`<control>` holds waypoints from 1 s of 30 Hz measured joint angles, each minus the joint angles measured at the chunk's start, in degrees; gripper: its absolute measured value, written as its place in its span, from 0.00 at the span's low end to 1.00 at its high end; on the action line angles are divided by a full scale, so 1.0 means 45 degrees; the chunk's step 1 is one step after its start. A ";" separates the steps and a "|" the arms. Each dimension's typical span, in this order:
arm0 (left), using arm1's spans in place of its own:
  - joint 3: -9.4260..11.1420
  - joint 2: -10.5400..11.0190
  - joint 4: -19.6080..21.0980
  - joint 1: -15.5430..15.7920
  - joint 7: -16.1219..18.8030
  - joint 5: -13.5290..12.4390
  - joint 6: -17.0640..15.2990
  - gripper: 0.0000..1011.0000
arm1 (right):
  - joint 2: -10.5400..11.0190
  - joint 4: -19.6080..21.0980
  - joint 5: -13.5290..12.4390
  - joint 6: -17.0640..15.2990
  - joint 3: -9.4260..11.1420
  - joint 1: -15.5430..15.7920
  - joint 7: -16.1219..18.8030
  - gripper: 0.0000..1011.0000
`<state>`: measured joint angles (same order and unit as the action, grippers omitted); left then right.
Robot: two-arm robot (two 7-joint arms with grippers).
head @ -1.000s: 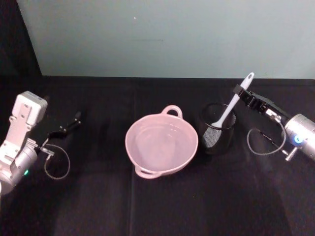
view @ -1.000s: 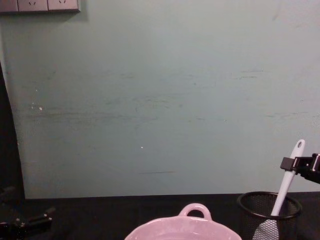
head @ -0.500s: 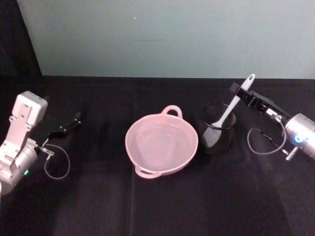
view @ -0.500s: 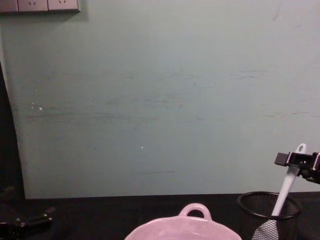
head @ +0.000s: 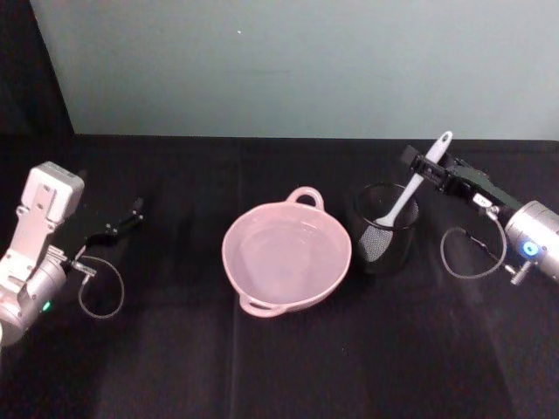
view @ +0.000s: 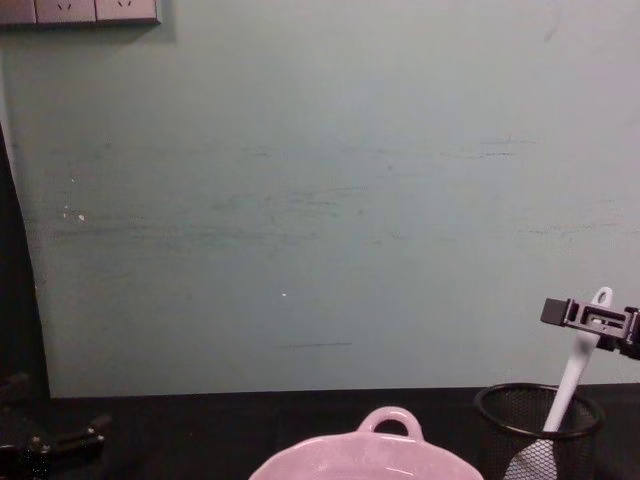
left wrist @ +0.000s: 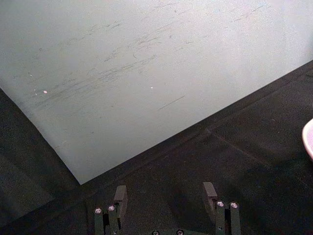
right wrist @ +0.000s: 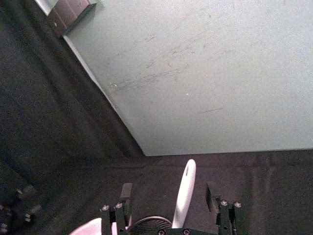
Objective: Use the one hand to pick up the spoon and stir the clear water in the bowl.
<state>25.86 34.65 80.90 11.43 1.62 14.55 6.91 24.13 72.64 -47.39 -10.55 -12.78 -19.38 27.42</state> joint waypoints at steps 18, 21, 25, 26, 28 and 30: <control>0.0000 0.0000 0.0000 0.0000 0.0000 -0.0001 0.0000 1.00 | 0.1498 0.1981 0.3814 0.2879 -0.0329 0.1608 -0.2067 0.99; 0.0000 -0.0001 0.0000 0.0000 0.0000 0.0000 0.0001 1.00 | 0.1672 0.2545 0.4201 0.3366 0.0043 0.2260 -0.2541 0.99; 0.0000 0.0000 0.0000 0.0000 0.0000 -0.0001 0.0001 1.00 | 0.1759 0.2958 0.4738 0.3916 0.0521 0.3032 -0.3281 0.99; 0.0000 -0.0001 0.0000 0.0000 0.0000 0.0000 0.0000 1.00 | 0.1766 0.2980 0.4856 0.4016 0.0595 0.3145 -0.3418 0.99; 0.0001 -0.0001 0.0000 0.0000 0.0000 0.0000 0.0001 1.00 | 0.1767 0.2973 0.5157 0.4258 0.0773 0.3450 -0.3742 0.99; 0.0000 0.0000 0.0000 0.0000 0.0000 -0.0001 0.0000 1.00 | 0.1730 0.2861 0.5374 0.4446 0.0873 0.3599 -0.3946 0.99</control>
<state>25.86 34.65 80.90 11.43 1.62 14.55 6.91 31.91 85.52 -23.21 9.46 -8.85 -3.19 9.67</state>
